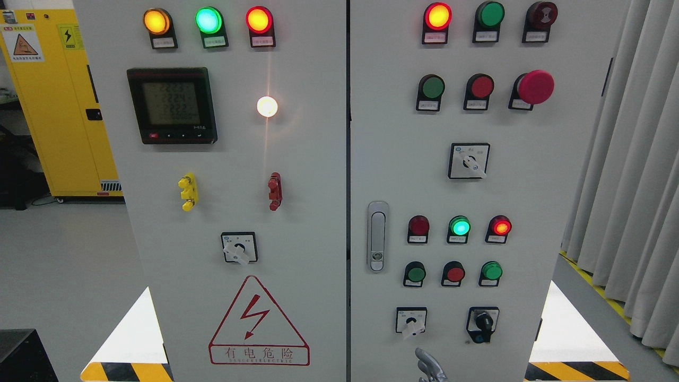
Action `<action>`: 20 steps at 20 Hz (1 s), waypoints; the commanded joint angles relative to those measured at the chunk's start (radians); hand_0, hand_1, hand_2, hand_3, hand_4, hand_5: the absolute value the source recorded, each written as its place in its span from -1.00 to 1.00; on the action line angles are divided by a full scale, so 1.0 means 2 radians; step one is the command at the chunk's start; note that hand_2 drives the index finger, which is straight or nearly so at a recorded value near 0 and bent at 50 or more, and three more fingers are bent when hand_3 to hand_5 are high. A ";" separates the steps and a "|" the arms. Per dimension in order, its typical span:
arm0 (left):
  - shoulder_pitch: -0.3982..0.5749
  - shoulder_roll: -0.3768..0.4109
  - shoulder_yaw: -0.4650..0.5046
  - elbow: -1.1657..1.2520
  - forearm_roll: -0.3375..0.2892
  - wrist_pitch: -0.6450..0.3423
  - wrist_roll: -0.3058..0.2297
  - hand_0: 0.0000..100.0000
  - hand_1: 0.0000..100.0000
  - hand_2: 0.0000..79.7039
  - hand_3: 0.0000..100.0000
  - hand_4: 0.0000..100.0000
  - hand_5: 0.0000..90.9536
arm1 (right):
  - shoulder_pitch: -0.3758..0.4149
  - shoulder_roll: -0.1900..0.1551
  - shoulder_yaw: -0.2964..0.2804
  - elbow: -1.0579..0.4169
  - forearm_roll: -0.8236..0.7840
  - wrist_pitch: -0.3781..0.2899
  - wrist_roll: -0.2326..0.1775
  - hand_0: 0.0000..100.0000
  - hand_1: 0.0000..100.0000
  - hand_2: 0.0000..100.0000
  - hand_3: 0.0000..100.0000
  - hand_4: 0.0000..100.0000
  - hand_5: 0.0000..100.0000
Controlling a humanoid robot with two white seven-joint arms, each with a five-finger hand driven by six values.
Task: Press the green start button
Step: 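Raise the right hand up toward the lower row of buttons on the cabinet door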
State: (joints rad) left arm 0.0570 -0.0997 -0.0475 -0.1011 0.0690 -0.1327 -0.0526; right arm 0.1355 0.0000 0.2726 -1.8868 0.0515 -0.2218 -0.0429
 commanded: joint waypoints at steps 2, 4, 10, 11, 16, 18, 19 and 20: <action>0.000 0.000 0.000 0.000 0.000 0.000 0.000 -0.76 0.11 -1.00 -1.00 -1.00 -1.00 | 0.000 0.015 -0.001 -0.001 0.001 -0.001 0.003 -0.37 -0.04 -1.00 -0.75 -0.73 -0.79; 0.000 0.000 0.000 0.000 0.000 0.000 0.000 -0.76 0.11 -1.00 -1.00 -1.00 -1.00 | 0.000 0.015 -0.002 -0.002 0.005 -0.002 0.003 -0.37 -0.04 -1.00 -0.75 -0.73 -0.79; 0.000 0.000 0.000 0.001 0.000 0.000 0.000 -0.76 0.11 -1.00 -1.00 -1.00 -1.00 | -0.004 0.016 -0.030 -0.001 0.146 -0.010 0.002 -0.40 0.18 -1.00 -0.61 -0.51 -0.66; 0.000 0.000 0.000 0.000 0.000 0.000 0.000 -0.76 0.11 -1.00 -1.00 -1.00 -1.00 | -0.006 0.016 -0.045 -0.001 0.198 -0.013 0.002 -0.36 0.29 -1.00 -0.43 -0.26 -0.47; 0.000 0.000 0.000 0.000 0.000 0.000 0.000 -0.76 0.11 -1.00 -1.00 -1.00 -1.00 | -0.042 0.018 -0.094 -0.008 0.383 -0.044 -0.005 -0.24 0.57 -1.00 0.58 0.64 0.57; 0.000 0.000 0.000 0.000 0.000 0.000 0.000 -0.76 0.11 -1.00 -1.00 -1.00 -1.00 | -0.060 0.018 -0.100 -0.013 0.448 -0.044 -0.008 -0.20 0.65 -1.00 0.74 0.85 0.84; 0.000 0.000 0.000 0.000 0.000 0.000 0.000 -0.76 0.11 -1.00 -1.00 -1.00 -1.00 | -0.067 0.018 -0.107 -0.017 0.488 -0.044 -0.008 -0.19 0.67 -1.00 0.76 0.86 0.88; 0.000 0.000 0.000 0.000 0.000 0.000 0.000 -0.76 0.11 -1.00 -1.00 -1.00 -1.00 | -0.074 0.018 -0.112 -0.017 0.525 -0.045 -0.007 -0.19 0.68 -1.00 0.82 0.90 0.98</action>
State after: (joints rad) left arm 0.0567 -0.0997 -0.0476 -0.1012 0.0690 -0.1327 -0.0526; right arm 0.0550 0.0160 0.1660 -1.8978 0.7351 -0.3069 -0.0517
